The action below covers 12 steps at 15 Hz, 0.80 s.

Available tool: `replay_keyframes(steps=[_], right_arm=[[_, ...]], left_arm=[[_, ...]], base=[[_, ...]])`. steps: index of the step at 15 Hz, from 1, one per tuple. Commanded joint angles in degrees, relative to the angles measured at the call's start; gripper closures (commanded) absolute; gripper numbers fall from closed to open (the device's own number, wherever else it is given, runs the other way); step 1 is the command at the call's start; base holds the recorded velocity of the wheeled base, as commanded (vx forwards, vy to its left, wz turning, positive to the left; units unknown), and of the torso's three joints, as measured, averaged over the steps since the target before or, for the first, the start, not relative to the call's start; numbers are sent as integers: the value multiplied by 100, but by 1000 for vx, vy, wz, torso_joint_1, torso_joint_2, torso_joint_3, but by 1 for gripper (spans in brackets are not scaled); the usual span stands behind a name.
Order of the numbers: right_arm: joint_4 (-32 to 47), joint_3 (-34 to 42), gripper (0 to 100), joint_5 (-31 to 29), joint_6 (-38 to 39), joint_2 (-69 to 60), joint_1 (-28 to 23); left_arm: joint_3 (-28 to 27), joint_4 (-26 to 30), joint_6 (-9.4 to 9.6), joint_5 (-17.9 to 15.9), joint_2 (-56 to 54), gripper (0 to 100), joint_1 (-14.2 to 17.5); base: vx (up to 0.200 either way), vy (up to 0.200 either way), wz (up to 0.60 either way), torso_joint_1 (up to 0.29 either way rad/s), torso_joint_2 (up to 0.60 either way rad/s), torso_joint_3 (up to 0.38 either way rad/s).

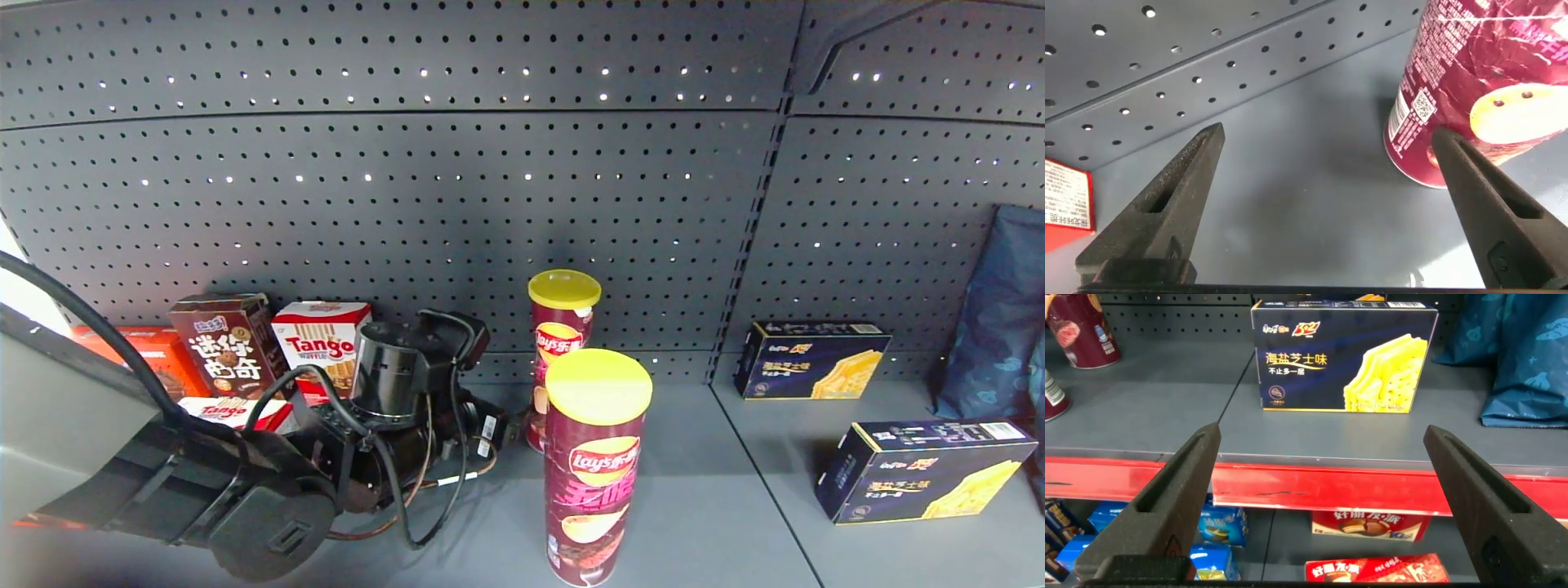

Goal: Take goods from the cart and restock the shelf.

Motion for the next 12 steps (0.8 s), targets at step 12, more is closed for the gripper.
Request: replay_keyframes(steps=[12], right_arm=[[-1,0,0,3,0,7,1]], left_arm=[[154,-14,-71,19,86,0,-98]], base=[[0,0,0,0,0,0]])
